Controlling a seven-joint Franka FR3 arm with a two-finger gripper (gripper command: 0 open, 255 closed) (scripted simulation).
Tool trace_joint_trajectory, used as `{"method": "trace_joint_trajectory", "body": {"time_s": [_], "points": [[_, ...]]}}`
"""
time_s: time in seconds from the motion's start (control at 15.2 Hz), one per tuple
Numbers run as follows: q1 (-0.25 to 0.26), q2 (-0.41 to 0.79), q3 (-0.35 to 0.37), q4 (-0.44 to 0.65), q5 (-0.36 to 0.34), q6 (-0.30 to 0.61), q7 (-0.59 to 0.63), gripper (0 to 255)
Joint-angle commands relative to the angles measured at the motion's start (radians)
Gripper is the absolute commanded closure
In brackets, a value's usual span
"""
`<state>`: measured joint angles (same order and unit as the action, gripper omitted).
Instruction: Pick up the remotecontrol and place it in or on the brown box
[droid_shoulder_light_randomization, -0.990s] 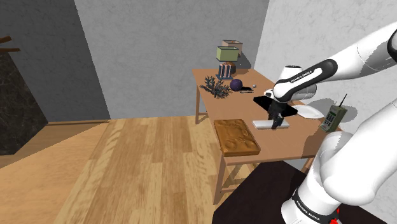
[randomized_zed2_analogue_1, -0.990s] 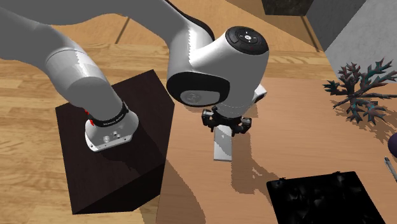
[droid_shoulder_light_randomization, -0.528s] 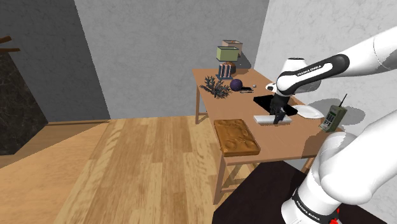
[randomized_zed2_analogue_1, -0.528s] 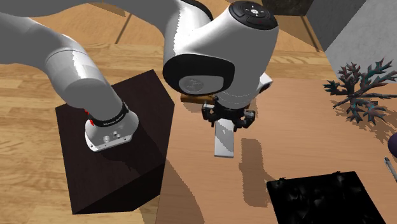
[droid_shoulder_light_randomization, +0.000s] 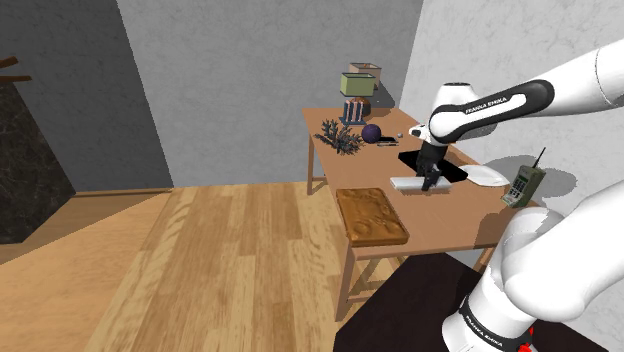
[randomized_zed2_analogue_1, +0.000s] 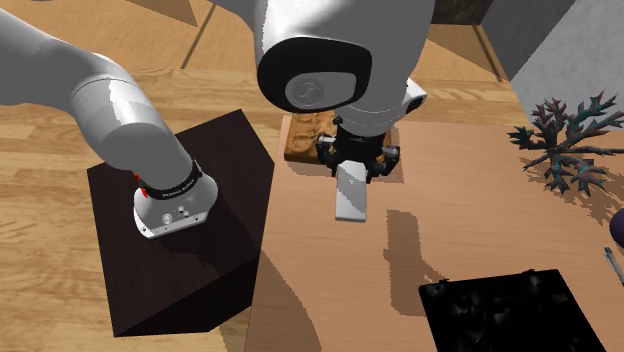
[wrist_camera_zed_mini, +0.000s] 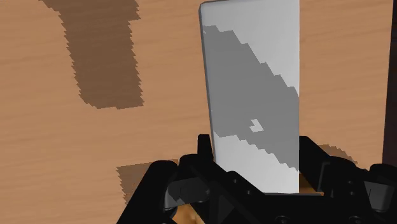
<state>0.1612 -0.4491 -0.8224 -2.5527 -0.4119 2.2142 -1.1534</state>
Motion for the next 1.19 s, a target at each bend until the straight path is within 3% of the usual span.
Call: {"method": "trace_joint_trajectory", "body": {"time_s": [0.0, 0.79, 1.12], "points": [[0.021, 0.004, 0.036, -0.011, 0.015, 0.006, 0.050, 255], [0.211, 0.124, 0.230, 0.028, 0.167, 0.041, 0.320, 255], [0.220, 0.176, 0.210, -0.004, 0.182, 0.122, 0.306, 255]]}}
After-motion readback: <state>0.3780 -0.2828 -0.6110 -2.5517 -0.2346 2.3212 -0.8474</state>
